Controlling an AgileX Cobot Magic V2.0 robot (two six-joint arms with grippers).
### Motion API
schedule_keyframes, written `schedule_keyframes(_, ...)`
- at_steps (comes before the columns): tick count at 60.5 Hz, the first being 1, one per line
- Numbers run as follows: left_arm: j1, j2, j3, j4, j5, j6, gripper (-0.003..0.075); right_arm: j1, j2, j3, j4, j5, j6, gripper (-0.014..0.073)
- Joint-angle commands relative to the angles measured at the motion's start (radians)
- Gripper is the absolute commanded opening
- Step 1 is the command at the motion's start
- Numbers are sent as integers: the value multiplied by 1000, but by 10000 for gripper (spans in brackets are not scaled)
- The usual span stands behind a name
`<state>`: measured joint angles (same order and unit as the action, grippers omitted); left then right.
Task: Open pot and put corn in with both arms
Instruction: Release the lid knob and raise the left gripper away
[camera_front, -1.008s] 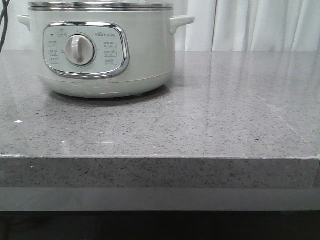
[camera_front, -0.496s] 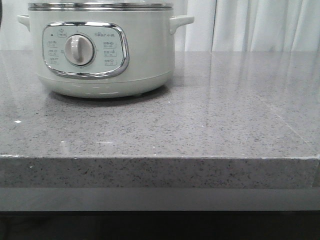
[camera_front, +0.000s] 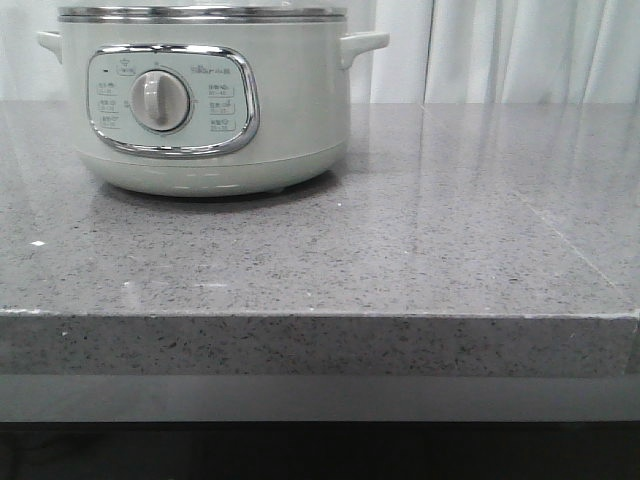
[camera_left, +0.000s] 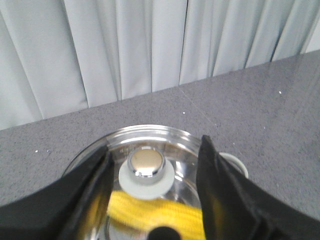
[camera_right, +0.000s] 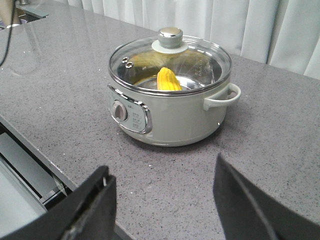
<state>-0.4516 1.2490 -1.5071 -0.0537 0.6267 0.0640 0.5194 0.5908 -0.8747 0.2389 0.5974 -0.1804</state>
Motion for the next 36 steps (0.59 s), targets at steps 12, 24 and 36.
schedule_keyframes(12,-6,-203,174,-1,-49,19,363,-7,-1,-23,5,-77,-4,444)
schedule_keyframes(24,-6,-341,363,-5,-49,19,363,-7,-1,-23,5,-77,-4,444)
schedule_keyframes(36,-6,-447,502,-7,-68,19,363,-7,-1,-23,5,-77,-4,444)
